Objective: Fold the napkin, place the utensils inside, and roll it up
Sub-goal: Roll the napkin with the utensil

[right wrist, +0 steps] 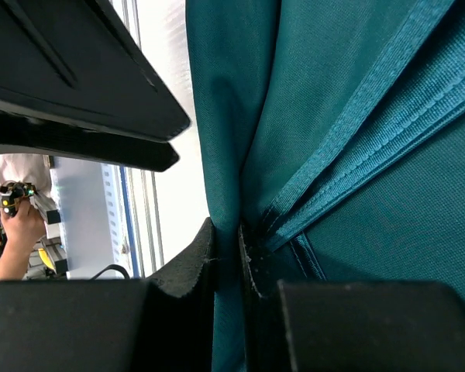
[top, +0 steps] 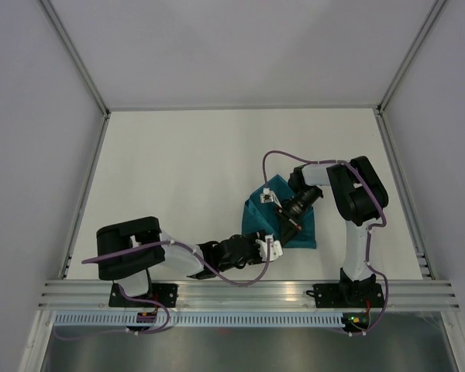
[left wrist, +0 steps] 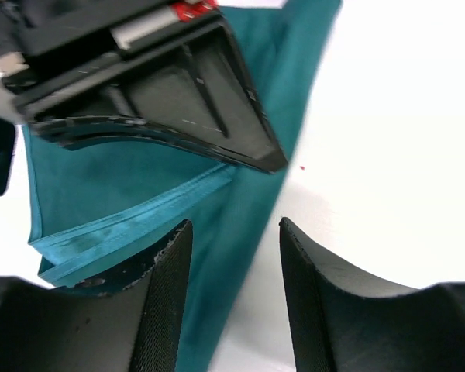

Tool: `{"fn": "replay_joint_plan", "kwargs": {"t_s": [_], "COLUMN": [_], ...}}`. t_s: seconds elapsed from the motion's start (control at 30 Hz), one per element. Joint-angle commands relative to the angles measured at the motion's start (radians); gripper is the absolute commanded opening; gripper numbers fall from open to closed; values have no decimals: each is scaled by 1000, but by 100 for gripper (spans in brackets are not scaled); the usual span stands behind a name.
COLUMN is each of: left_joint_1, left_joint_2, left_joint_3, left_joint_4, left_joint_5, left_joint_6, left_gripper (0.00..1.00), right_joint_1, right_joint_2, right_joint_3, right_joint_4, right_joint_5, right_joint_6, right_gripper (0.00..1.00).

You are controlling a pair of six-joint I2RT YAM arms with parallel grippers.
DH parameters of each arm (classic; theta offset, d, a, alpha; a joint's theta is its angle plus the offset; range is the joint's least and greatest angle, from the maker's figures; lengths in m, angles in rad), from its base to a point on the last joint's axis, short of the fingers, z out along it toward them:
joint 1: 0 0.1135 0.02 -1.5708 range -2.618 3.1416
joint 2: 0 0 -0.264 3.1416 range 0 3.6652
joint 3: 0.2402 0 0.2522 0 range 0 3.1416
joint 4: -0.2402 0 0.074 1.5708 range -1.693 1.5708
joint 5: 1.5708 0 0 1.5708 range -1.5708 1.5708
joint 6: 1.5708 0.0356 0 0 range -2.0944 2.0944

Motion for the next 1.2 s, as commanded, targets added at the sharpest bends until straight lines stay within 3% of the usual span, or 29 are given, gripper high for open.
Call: {"fn": "replay_joint_plan", "kwargs": {"t_s": [0.0,0.23,0.47,0.57,0.7,0.83,1.0,1.13,1.17], "left_joint_1": [-26,-41,-29,-20,-6,22,66,98,106], "left_joint_2": [46,155,225,235,249,255,252,263,263], "left_joint_3": [18,64,104,101,101,118,149,207,221], "left_joint_4": [68,105,68,31,-23,-76,-147,-269,-302], "left_joint_5": [21,16,52,76,111,177,252,328,349], "left_joint_6": [123,217,205,171,121,70,15,-34,-47], "left_gripper": [55,59,56,52,38,32,15,4,2], "right_joint_1": [-13,-14,-16,-16,-16,-18,-18,-18,-18], "right_joint_2": [32,30,30,29,27,29,18,-19,-31], "right_joint_3": [7,7,5,4,5,5,-2,-19,-30], "right_joint_4": [88,90,90,91,90,91,100,131,142], "right_joint_5": [98,96,96,95,93,95,95,98,98], "right_joint_6": [-75,-73,-70,-73,-75,-72,-70,-47,-40], "right_gripper": [8,8,8,8,7,7,8,18,26]}}
